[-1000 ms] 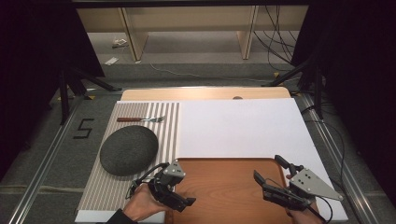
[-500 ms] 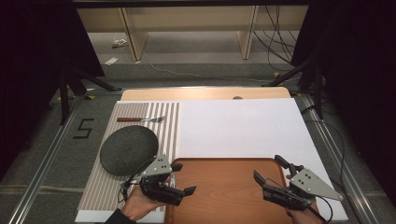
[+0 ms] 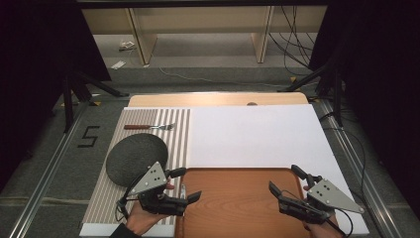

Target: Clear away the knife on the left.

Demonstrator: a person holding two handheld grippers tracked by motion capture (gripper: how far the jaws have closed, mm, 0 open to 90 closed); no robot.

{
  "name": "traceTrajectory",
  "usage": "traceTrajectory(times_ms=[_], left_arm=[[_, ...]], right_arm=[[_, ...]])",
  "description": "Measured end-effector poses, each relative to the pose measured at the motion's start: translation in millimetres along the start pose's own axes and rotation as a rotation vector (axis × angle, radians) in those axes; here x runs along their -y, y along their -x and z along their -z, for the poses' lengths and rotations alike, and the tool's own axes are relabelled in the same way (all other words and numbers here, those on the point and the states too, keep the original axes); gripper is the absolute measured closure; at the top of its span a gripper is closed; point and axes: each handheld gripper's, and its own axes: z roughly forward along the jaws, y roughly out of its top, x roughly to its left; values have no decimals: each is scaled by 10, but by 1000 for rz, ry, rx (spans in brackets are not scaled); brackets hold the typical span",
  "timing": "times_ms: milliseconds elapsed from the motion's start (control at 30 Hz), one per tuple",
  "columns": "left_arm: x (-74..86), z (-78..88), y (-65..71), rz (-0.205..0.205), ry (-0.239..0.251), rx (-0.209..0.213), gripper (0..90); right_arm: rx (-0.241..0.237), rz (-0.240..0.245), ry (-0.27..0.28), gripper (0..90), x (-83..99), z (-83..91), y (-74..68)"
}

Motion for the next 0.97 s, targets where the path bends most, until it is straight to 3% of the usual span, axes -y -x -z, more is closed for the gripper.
traceTrajectory(times_ms=[433,967], left_arm=[[57,69,59,-17,61,-41,126],[62,60,26,-8,51,-56,120]], right_arm=[[-23,-7,0,157,3,-1,1],[-38,-7,0,158,1,-3,-5]])
